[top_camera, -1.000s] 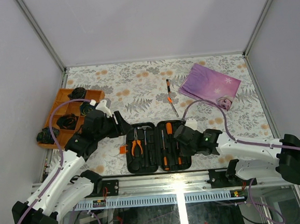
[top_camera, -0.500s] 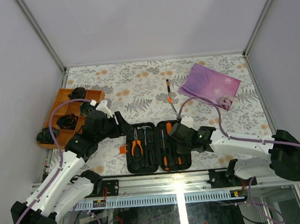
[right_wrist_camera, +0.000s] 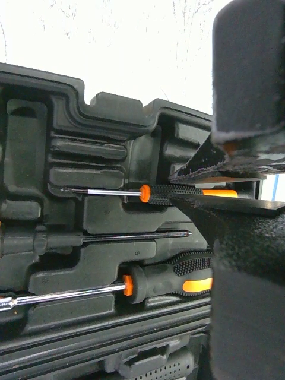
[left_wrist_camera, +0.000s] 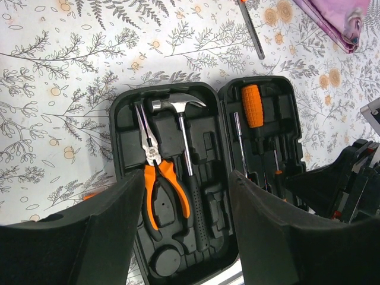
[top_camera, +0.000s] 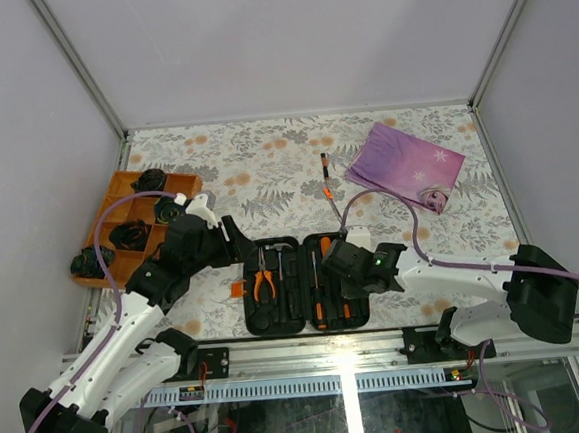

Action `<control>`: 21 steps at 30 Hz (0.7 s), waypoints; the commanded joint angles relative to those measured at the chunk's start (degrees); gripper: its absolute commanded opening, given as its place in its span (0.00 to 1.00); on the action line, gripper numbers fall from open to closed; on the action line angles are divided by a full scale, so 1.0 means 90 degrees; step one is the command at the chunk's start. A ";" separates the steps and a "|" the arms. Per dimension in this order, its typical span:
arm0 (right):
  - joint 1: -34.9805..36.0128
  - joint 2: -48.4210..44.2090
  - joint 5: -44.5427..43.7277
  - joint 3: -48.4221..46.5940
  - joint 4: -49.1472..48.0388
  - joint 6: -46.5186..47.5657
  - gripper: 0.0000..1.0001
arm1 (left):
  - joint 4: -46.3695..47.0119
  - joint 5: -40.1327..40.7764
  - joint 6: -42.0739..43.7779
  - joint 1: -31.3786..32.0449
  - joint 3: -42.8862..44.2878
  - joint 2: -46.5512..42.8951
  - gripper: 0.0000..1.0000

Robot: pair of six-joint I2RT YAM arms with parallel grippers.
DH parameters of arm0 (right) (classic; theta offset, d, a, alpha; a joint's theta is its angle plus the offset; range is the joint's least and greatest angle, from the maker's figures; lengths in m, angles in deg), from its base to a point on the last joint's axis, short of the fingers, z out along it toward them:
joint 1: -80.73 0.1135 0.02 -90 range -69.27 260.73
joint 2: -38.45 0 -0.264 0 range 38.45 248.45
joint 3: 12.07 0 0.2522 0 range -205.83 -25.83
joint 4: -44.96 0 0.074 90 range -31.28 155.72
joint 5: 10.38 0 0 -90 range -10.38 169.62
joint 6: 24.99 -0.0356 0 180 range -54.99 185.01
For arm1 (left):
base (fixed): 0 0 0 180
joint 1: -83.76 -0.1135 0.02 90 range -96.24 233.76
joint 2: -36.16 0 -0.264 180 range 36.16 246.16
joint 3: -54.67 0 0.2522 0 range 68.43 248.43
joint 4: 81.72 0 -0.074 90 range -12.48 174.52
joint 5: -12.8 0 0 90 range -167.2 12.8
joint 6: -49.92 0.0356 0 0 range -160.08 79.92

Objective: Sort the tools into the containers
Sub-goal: Place the screwdriver in the storage box.

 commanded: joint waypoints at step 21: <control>0.0032 0.1742 0.0923 -0.0848 0.0938 0.0625 0.07 | -0.0124 0.0188 0.0003 0.0074 0.0220 0.0012 0.59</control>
